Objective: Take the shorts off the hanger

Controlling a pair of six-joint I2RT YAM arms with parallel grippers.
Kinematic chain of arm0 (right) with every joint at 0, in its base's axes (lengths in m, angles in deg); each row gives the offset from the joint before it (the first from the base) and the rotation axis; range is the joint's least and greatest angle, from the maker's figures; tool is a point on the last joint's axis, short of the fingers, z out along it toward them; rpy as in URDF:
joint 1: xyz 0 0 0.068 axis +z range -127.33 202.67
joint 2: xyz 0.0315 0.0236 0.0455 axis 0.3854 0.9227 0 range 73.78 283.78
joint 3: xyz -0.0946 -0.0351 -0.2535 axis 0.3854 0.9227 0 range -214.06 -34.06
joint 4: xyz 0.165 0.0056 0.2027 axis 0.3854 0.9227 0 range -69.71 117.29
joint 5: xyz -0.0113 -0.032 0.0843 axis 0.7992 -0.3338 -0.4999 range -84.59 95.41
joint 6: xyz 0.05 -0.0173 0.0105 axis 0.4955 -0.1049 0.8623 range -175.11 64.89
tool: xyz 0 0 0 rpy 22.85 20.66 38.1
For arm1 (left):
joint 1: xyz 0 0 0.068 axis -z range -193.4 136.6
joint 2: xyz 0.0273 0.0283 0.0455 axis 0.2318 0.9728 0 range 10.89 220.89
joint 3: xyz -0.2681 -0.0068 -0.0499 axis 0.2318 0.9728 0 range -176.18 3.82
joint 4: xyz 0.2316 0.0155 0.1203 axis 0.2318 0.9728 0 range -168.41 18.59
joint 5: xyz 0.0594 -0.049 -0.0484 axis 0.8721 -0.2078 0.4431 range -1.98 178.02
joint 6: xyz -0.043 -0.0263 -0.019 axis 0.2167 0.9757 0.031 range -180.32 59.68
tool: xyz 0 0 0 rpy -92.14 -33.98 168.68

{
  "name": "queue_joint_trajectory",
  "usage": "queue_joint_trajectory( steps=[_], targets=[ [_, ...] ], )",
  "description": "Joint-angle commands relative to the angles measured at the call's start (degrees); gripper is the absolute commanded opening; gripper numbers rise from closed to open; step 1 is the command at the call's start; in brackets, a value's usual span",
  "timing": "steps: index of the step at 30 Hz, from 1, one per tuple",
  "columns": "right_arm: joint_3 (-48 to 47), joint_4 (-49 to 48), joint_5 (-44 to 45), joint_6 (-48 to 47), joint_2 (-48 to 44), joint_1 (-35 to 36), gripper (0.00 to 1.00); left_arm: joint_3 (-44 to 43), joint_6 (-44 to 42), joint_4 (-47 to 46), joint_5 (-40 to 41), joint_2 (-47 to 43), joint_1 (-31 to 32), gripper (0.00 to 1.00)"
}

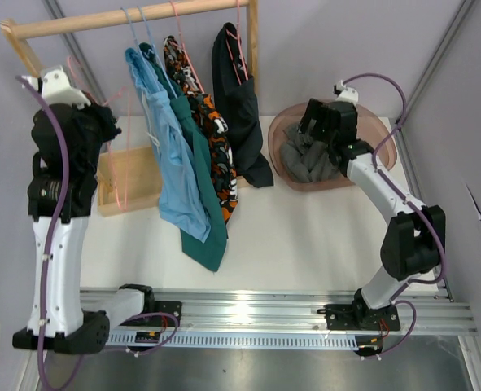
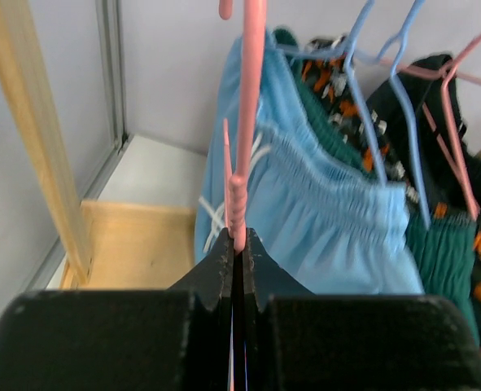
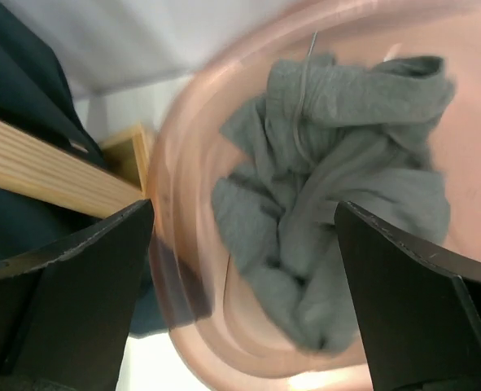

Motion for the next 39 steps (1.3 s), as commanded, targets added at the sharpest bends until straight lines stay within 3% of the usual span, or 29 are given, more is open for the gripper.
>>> queue_joint_trajectory(
  steps=[1,8,14,22,25,26,29,31,32,34,35,39],
  targets=[
    [9.95,4.15,0.50,7.23,-5.46,3.32,0.99,-8.82,-2.63,-2.72,-3.44,6.30,-1.10,0.00],
    [39.34,-8.43,6.99,13.04,-25.08,19.40,0.99,-30.70,-4.56,2.10,-7.76,24.48,-6.19,0.00],
    [47.47,-8.72,8.93,14.63,-30.20,30.12,0.99,-47.65,-4.48,5.01,-7.58,39.87,-8.75,0.00],
    [49.41,-6.51,10.95,15.33,-34.15,34.97,0.99,-48.91,-2.28,5.27,-9.52,47.20,-10.86,0.00],
    [49.23,-5.81,11.48,15.60,-34.33,35.76,0.99,-43.57,-1.58,4.85,-9.69,45.02,-10.86,0.02],
    [48.97,-5.46,11.66,15.60,-34.42,36.02,0.99,-42.33,-1.49,4.41,-9.34,44.05,-10.86,0.05],
    [47.83,-3.19,12.53,15.51,-34.60,36.99,0.99,-38.45,-1.75,3.96,-8.11,41.05,-11.04,0.35],
    [47.22,-2.12,13.50,15.33,-34.77,37.95,0.99,-36.88,-1.58,4.57,-7.59,39.30,-11.39,0.45],
    [46.95,-1.07,13.94,15.42,-35.12,38.39,0.99,-36.26,-1.40,4.58,-7.41,38.51,-11.39,0.64],
    [45.99,0.25,14.99,15.33,-35.65,39.62,0.99,-34.51,-1.14,4.49,-7.41,36.58,-11.57,0.77],
    [45.81,1.48,15.61,15.51,-36.52,40.15,0.99,-33.37,-1.05,4.40,-7.49,34.39,-11.57,0.82],
    [44.84,4.65,19.65,16.21,-38.90,43.31,0.99,-30.37,0.26,4.93,-7.93,27.53,-11.48,0.81]
  ],
)
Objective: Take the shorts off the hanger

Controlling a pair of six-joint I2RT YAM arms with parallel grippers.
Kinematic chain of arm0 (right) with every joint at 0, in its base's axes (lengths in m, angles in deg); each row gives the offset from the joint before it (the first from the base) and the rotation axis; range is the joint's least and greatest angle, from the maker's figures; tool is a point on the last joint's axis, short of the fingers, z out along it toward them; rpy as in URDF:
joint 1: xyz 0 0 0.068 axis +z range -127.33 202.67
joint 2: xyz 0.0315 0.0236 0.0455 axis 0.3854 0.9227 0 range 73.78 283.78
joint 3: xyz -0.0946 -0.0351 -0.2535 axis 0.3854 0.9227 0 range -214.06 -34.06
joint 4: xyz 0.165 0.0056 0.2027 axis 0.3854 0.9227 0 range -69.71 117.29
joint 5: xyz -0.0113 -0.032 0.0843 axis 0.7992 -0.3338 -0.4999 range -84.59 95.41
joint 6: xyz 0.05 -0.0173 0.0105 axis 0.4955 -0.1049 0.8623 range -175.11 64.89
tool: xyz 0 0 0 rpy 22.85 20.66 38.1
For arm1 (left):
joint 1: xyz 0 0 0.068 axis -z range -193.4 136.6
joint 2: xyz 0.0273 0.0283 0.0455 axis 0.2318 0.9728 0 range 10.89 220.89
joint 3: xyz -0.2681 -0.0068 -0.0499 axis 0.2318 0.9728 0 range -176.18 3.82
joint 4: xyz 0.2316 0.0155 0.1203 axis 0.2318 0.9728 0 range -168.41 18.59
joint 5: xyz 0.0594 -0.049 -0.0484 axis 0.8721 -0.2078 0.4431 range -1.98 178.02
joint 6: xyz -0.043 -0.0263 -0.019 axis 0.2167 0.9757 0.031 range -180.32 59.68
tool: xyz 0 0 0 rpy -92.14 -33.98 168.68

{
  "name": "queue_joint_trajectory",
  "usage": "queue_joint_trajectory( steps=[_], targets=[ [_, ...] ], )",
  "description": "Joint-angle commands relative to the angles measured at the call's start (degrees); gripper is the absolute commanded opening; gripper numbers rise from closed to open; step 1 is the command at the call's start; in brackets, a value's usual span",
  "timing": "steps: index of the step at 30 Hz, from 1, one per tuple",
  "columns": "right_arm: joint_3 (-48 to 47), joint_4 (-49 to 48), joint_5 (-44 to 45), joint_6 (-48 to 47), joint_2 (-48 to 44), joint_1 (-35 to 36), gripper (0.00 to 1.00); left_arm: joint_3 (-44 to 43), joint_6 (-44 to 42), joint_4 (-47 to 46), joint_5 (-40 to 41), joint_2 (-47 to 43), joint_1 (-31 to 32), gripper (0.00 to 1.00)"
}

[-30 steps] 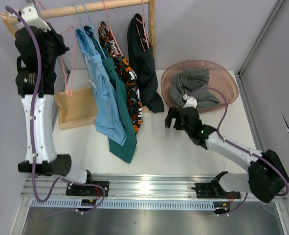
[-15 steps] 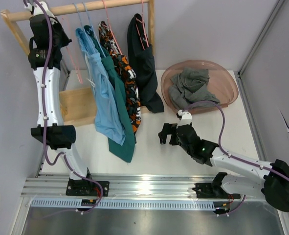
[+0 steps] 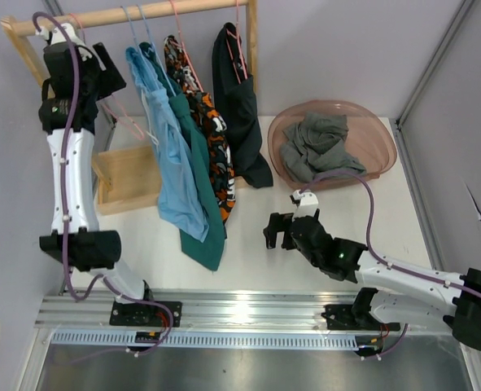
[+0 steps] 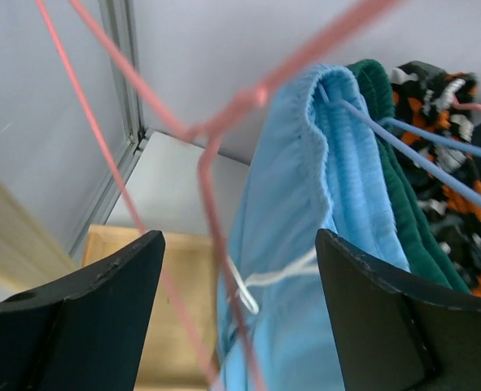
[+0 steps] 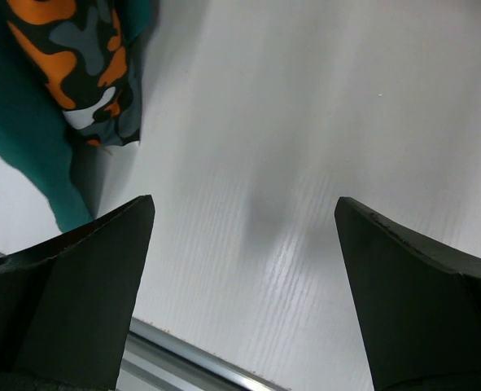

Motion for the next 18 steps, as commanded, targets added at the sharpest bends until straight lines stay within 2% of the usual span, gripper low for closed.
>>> queue_joint_trajectory(
  steps=[1,8,10,13,18],
  targets=[
    [-3.14,3.31,5.75,1.72,-3.15,2.84,0.99,0.74,1.45,-0.36,-0.06,-9.85,-0.33,0.79],
    [-4.19,6.40,9.53,3.66,-4.91,6.53,0.99,2.06,2.68,2.54,-3.05,-20.23,-0.07,0.79],
    [-4.80,7.01,10.85,3.92,-4.82,7.41,0.99,4.07,3.47,0.71,-8.30,-22.52,-0.07,0.72],
    [-5.59,7.45,12.17,4.18,-4.64,9.17,0.99,8.99,6.45,-5.79,-19.72,-23.85,0.02,0.70],
    [-6.04,8.59,14.28,5.41,-4.73,11.45,0.99,9.96,9.71,-9.49,-24.14,-20.42,0.11,0.68]
  ],
)
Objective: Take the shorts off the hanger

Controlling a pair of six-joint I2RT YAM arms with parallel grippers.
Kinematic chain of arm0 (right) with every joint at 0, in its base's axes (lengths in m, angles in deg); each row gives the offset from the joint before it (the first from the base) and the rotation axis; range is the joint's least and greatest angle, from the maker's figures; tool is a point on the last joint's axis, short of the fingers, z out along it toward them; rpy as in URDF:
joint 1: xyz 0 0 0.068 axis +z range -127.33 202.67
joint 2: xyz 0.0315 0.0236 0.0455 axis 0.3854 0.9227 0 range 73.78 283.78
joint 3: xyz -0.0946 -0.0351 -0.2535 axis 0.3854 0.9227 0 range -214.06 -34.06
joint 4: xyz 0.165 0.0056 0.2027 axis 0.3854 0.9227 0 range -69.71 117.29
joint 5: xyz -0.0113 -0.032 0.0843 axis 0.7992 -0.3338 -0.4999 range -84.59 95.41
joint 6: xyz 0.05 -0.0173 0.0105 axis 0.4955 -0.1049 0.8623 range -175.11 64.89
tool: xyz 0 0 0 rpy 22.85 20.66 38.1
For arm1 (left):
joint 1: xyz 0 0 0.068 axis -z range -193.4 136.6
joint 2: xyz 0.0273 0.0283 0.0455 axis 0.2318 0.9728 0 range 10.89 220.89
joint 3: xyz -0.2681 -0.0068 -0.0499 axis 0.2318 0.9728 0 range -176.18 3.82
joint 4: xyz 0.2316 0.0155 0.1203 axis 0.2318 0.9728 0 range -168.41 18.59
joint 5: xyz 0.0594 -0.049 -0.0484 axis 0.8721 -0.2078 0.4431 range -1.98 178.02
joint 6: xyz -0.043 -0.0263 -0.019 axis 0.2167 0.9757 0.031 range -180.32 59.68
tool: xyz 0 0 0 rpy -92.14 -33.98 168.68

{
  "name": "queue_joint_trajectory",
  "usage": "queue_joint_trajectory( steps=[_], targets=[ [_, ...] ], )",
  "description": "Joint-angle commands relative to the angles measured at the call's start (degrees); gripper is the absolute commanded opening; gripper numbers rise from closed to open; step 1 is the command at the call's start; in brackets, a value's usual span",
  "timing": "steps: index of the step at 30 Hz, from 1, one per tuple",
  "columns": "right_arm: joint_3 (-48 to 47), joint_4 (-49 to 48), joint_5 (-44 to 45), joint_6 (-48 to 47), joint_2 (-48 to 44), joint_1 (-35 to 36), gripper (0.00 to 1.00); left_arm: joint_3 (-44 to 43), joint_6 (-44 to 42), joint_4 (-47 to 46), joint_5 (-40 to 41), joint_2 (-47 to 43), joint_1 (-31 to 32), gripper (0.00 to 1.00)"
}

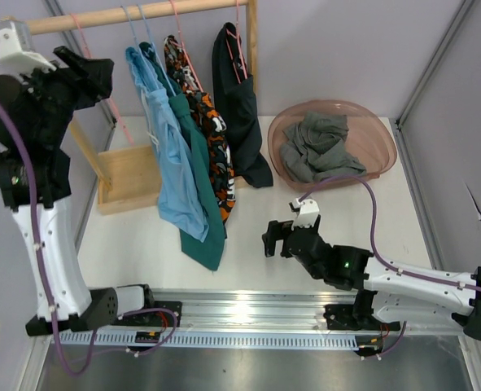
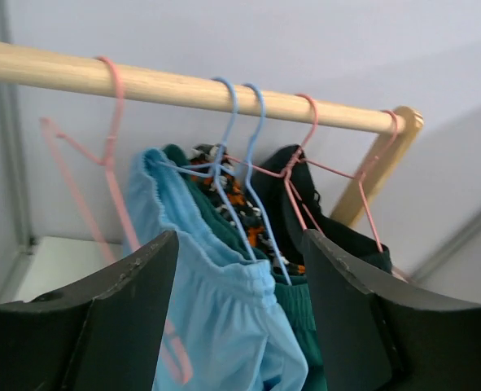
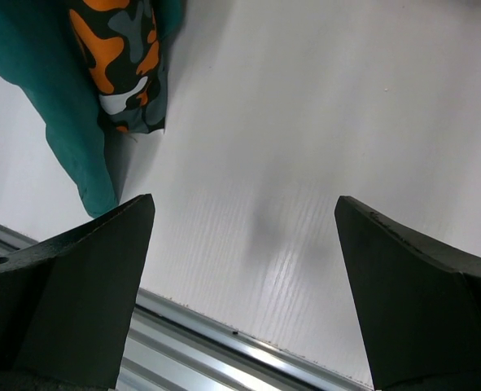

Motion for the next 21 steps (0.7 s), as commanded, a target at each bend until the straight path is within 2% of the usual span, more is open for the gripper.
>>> queue_joint_trajectory(
  steps=[1,11,21],
  targets=[
    [-2.69,1.08,5.19,2.59,-0.84,1.88,0.99,2.47,4.14,-3.92,-7.64,6.00,0.17,0.68],
    [-1.20,4.16,8.01,3.92,-3.30,3.29,0.99,-2.45,5.37,-4.81,-5.37,14.44,3.16,0.61],
    [-0.58,4.60,9.32,3.30,-3.04,2.94,0.99,2.47,5.81,-9.29,-3.43,16.38,5.97,0.60]
  ],
)
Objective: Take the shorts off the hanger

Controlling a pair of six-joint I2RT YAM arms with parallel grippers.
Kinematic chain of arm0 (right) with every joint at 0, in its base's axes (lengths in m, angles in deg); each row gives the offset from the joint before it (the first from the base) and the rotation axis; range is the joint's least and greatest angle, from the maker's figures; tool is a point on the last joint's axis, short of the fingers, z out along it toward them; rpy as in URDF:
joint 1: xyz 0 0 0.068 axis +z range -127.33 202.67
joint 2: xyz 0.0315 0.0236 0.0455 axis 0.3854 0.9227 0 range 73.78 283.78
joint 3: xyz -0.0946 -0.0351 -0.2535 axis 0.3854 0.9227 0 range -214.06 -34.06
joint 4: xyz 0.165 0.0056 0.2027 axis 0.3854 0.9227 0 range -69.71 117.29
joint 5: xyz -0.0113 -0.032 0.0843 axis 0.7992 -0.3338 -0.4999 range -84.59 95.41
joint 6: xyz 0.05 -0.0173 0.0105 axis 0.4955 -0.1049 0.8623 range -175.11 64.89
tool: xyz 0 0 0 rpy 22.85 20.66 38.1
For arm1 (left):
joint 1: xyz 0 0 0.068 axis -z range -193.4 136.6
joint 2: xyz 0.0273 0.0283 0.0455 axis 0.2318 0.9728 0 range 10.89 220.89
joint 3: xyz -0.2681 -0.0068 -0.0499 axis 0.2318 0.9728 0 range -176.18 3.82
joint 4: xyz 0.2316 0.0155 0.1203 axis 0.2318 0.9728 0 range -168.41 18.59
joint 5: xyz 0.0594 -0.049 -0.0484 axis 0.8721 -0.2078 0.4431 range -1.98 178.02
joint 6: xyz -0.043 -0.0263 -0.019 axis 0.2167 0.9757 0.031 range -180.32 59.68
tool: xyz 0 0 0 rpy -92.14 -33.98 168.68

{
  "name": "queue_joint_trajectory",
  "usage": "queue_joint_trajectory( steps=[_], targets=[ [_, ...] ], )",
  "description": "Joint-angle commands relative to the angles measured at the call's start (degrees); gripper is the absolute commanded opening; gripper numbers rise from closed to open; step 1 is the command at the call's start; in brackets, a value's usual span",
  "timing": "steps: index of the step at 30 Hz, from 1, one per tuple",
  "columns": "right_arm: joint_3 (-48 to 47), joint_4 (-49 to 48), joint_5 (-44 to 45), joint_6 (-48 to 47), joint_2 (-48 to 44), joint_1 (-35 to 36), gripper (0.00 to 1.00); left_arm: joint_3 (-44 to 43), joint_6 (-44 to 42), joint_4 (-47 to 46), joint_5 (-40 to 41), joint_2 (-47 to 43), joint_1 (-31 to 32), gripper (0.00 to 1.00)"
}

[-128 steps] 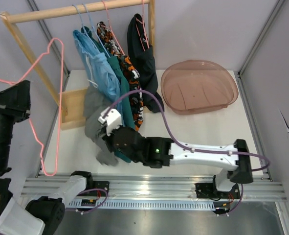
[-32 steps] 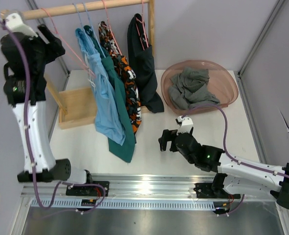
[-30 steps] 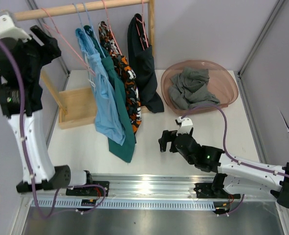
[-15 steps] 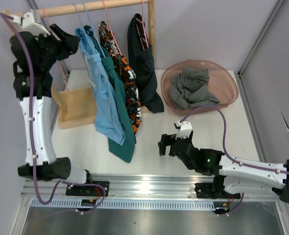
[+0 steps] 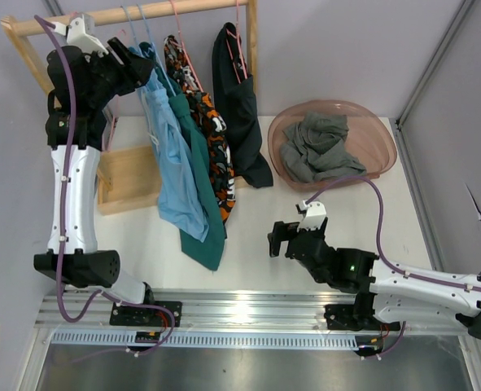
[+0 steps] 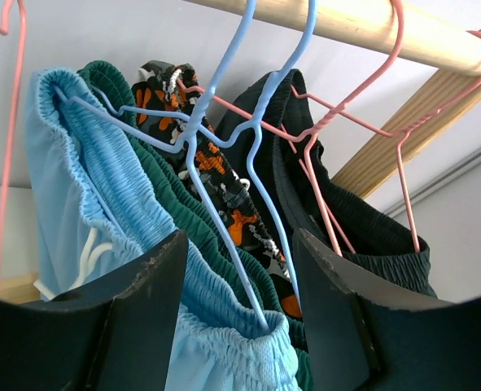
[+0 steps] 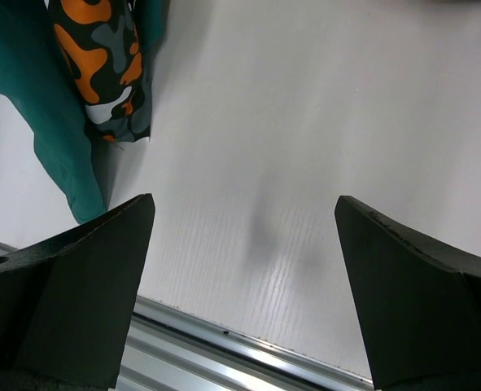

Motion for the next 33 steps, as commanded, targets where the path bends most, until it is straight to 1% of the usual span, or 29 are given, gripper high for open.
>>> queue_joint_trajectory(
  steps=[1,2,5,9,13,16,22,24,25,27,28,33],
  targets=[
    [-0.19,0.14,3.23,0.87,-0.61,-0.07,0.99,0.92,1.20,-3.48,0.96,0.54,0.42,0.59],
    [-0.19,0.40,3.31,0.87,-0.70,-0.16,0.99,0.66,1.11,-3.65,1.49,0.89,0.42,0.56],
    [-0.02,0.49,3.31,0.44,-1.05,-0.77,0.99,0.31,1.02,-3.48,2.45,2.29,2.62,0.53],
    [0.42,0.22,2.79,-0.18,-1.75,-1.66,0.99,0.39,0.24,-3.83,5.08,3.00,3.67,0.53],
    [0.95,-0.13,2.08,-0.53,-2.11,-2.45,0.99,-0.13,-0.03,-4.01,6.06,4.40,4.46,0.52],
    [1.30,-0.21,1.82,-0.62,-2.28,-2.97,0.99,-1.54,-0.56,-2.87,8.25,5.54,5.34,0.49],
    [2.09,-0.30,0.94,-0.88,-2.98,-3.94,0.99,-1.45,-1.26,-2.77,10.28,5.99,5.78,0.41],
    [2.53,-0.39,0.59,-0.97,-3.25,-4.29,1.00,-1.72,-1.44,-2.60,10.45,6.60,5.78,0.35],
    [2.53,-0.48,0.42,-1.06,-3.25,-4.55,0.99,-2.15,-1.44,-2.34,10.72,6.78,5.78,0.22],
    [2.80,-0.57,0.24,-1.15,-3.51,-4.64,1.00,-4.51,-1.70,-0.24,11.86,8.01,5.78,0.03],
    [2.89,-0.65,-0.02,-1.15,-3.51,-4.91,0.99,-5.57,-1.79,0.82,12.64,8.53,5.87,0.00],
    [2.97,-1.44,-0.55,-1.59,-3.51,-5.00,0.99,-10.58,-5.12,4.95,17.13,7.49,6.40,0.00]
  ],
)
